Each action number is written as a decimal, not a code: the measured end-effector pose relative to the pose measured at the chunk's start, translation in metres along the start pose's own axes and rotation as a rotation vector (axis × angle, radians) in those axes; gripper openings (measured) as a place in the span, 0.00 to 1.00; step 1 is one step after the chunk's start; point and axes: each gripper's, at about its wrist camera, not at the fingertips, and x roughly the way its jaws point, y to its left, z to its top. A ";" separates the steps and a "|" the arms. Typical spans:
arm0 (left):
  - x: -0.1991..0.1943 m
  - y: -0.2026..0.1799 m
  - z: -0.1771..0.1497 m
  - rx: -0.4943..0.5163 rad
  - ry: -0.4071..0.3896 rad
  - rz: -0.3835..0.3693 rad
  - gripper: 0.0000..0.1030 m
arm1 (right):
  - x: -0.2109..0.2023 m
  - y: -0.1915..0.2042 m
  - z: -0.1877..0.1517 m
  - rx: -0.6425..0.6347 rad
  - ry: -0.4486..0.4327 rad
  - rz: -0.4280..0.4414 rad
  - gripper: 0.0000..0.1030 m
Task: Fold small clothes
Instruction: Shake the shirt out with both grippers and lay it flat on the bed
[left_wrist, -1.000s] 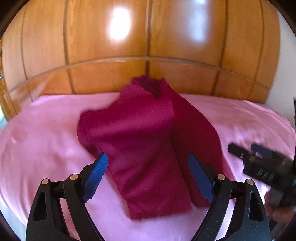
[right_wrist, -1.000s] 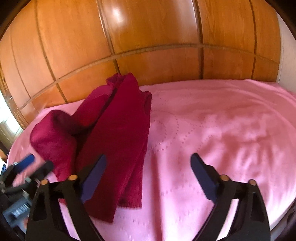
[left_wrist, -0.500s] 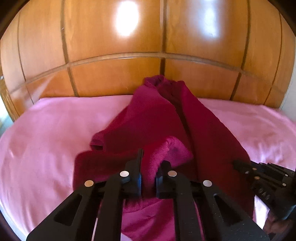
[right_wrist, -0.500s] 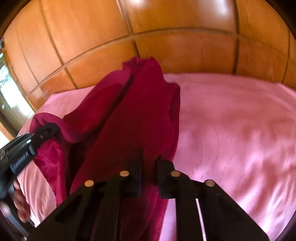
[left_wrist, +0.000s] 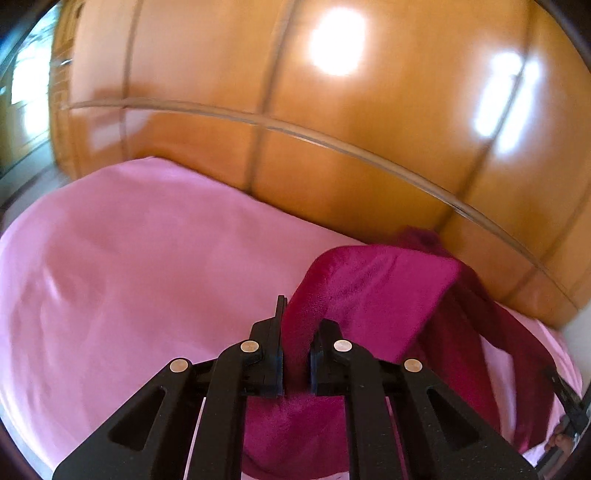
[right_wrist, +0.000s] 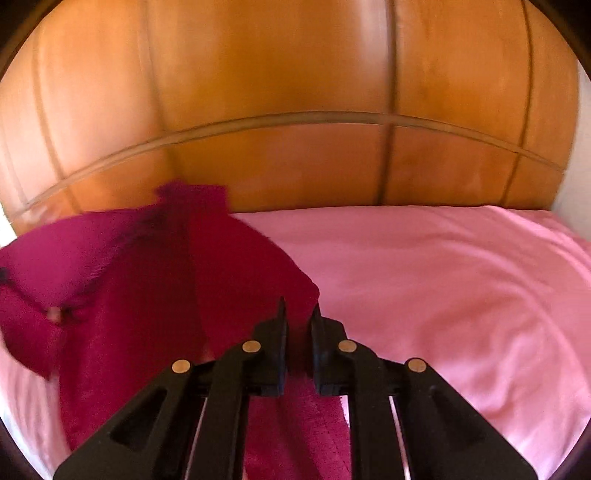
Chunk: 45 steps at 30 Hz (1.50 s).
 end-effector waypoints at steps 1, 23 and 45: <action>0.005 0.006 0.006 -0.011 0.003 0.020 0.08 | 0.010 -0.009 0.005 0.012 0.011 -0.027 0.09; -0.014 0.029 -0.082 -0.061 0.191 -0.233 0.48 | -0.023 0.025 -0.075 0.111 0.304 0.493 0.61; -0.088 -0.006 -0.137 -0.090 0.308 -0.526 0.02 | -0.149 0.024 -0.066 0.008 0.069 0.587 0.03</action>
